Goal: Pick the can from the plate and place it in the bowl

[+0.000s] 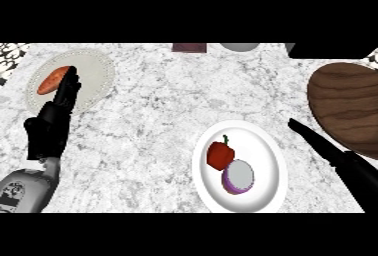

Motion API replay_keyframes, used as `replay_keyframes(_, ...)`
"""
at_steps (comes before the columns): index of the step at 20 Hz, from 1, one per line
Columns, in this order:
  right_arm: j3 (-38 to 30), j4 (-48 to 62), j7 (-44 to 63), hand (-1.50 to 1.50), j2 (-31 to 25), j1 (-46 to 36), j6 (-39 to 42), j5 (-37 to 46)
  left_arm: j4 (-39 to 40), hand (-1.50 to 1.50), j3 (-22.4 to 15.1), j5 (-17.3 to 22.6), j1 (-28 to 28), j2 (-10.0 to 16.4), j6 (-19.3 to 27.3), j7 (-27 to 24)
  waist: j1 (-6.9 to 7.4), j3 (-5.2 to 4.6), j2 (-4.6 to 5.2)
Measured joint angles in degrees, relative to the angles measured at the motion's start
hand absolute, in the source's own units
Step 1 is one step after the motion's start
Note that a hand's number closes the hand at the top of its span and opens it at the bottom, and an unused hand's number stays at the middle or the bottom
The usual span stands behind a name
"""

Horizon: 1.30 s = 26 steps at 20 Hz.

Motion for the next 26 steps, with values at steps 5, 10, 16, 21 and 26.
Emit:
replay_keyframes(5, 6.8, 2.1, 9.3, -1.50, 5.2, -7.7, 3.8, 3.1, -0.9, 0.00, 1.3, -0.5, 0.2, -0.2, -1.1, 1.0, -0.17, 0.04, -0.07)
replay_keyframes(10, 11.7, 5.6, 17.2, -1.50, 9.8, -12.0, 7.6, 5.7, 0.0, 0.00, 2.1, -1.6, -1.2, -1.2, -1.7, 1.9, -0.49, 0.05, -0.09)
replay_keyframes(16, 14.2, 12.5, 19.4, -1.50, 15.7, -13.2, 9.9, 11.3, -0.1, 0.00, 3.3, -3.0, -0.4, -2.9, -2.8, 1.6, -0.72, 0.09, -0.12)
replay_keyframes(21, 12.8, 18.8, 14.5, -1.50, 19.2, -12.2, 11.2, 15.2, -0.6, 0.00, 5.3, -4.0, 1.3, -3.8, -4.7, 0.7, -0.79, 0.10, -0.13)
replay_keyframes(26, 11.5, 21.6, 12.6, -1.50, 23.3, -11.6, 13.0, 18.6, -1.9, 0.00, 6.7, -5.8, 1.6, -5.3, -6.1, 1.6, -0.87, 0.11, -0.14)
